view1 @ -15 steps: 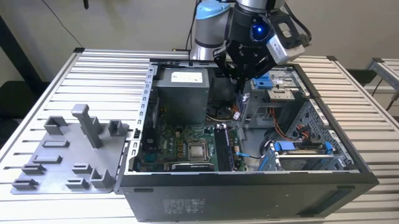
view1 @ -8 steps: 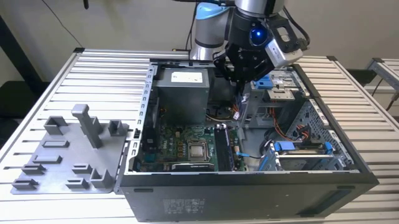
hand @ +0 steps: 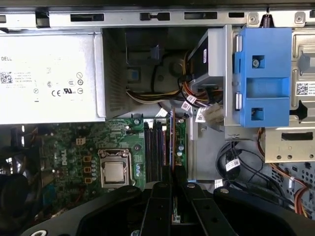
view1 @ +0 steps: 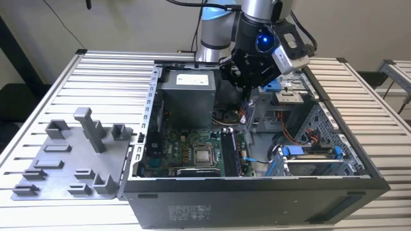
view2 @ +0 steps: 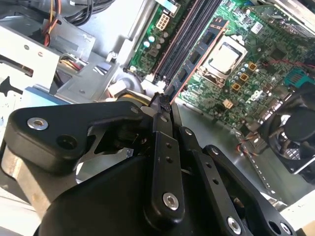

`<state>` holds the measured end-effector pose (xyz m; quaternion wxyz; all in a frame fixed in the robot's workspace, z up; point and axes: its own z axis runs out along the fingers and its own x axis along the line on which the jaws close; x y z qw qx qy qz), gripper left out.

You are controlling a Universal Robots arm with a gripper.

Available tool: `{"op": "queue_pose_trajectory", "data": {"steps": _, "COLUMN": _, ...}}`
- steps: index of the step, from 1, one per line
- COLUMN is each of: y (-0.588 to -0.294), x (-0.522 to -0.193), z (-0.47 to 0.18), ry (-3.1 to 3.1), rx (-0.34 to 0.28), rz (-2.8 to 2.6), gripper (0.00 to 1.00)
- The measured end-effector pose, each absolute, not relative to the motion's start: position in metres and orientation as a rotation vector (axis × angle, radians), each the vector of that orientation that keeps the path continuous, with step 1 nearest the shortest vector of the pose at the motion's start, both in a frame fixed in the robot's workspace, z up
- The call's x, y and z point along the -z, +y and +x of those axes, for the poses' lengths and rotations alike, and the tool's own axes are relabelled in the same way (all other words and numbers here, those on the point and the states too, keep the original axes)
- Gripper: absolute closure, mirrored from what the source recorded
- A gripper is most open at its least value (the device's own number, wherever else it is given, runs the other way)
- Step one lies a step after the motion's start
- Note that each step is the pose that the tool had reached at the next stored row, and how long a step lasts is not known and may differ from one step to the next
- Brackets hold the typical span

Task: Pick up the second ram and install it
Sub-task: 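Insert the second ram into the second slot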

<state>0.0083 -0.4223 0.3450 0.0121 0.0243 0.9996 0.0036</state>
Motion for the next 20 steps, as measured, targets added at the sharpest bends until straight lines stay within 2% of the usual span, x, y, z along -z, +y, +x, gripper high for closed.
{"op": "queue_pose_trajectory", "data": {"steps": 20, "y": -0.422, "x": -0.333, "z": 0.008, "ry": 3.117, "rx": -0.01, "rz": 0.076, "gripper": 0.86}}
